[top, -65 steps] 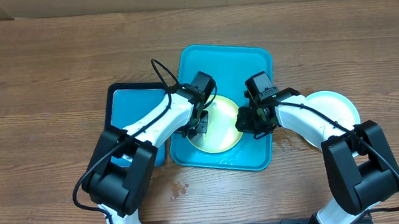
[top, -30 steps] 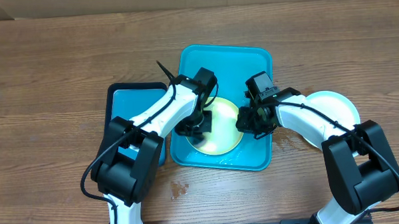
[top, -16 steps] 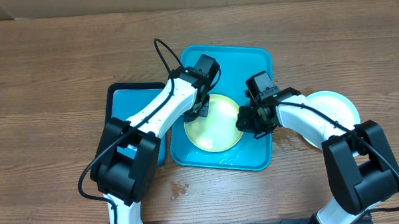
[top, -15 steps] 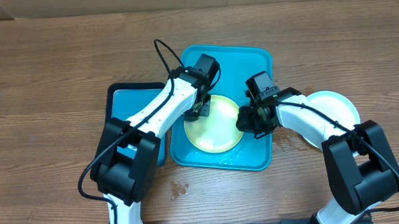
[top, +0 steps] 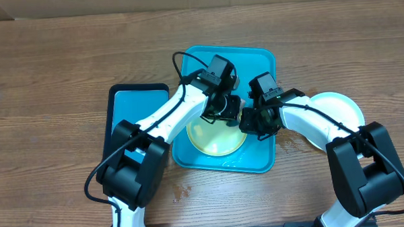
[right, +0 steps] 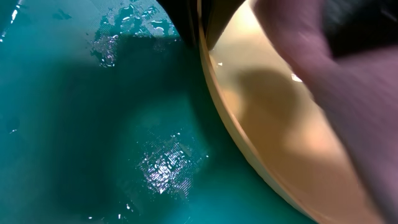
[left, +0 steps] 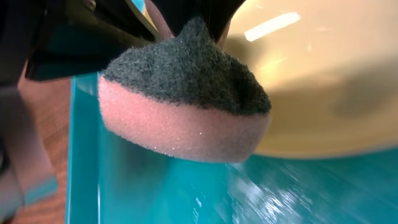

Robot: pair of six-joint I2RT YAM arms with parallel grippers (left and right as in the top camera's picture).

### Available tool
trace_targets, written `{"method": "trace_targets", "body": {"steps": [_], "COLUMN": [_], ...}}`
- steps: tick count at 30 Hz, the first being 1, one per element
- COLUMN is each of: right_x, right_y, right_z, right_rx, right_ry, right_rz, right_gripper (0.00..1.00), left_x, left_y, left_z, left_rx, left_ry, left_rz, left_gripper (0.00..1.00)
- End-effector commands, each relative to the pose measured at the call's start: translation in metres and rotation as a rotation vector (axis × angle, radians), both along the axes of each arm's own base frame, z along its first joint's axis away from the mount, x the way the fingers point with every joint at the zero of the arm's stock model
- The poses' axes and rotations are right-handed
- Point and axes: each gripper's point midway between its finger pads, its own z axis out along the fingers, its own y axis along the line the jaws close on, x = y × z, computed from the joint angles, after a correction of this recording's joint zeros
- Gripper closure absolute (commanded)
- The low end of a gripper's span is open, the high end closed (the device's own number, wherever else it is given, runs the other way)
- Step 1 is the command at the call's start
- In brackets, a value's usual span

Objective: Clean dirty plates on tray and stack at the side
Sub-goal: 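Scrub the yellow plate with the sponge while right gripper holds its rim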

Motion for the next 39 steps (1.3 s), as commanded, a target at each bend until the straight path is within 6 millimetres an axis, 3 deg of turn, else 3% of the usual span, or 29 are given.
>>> {"method": "trace_targets", "body": {"steps": [1,9,13,21,26,28,33,36,39], "right_x": [0.001,0.003,0.003,0.003,0.003,0.003,0.003,0.003,0.003], "right_y": [-0.006,-0.005,-0.005,-0.005,-0.005,-0.005,-0.005,-0.005,-0.005], "right_z": [-0.002,-0.002,-0.002,-0.002,-0.002,-0.002,-0.002,-0.002,-0.002], "right_rx": [-0.024,-0.020,-0.020,-0.020,-0.020,-0.020,-0.020,-0.020,-0.020], "right_ry": [-0.009,-0.017,-0.017,-0.018,-0.018,-0.018,-0.018,-0.018,-0.018], "right_rz": [-0.003,-0.003,-0.003,-0.003,-0.003,-0.003,-0.003,-0.004,-0.004], "right_gripper": [0.96,0.96,0.96,0.96,0.96,0.96,0.96,0.96,0.96], "left_x": [-0.015,-0.025,-0.012,0.018,0.020,0.017,0.006,0.004,0.008], "left_y": [-0.004,0.005,0.026,0.111,0.158,0.168,0.177,0.167,0.151], "left_z": [-0.017,-0.063,-0.065,-0.057,-0.044,-0.040,-0.035,-0.025,0.000], "left_rx": [-0.005,0.062,0.077,0.355,0.618,0.679,0.733,0.686,0.576], "left_ry": [0.095,0.220,0.266,0.199,0.120,0.112,0.138,0.133,0.096], "left_rz": [0.017,0.088,0.230,0.381,0.348,0.328,0.284,0.281,0.295], "left_gripper": [0.96,0.96,0.96,0.95,0.96,0.96,0.96,0.96,0.96]}}
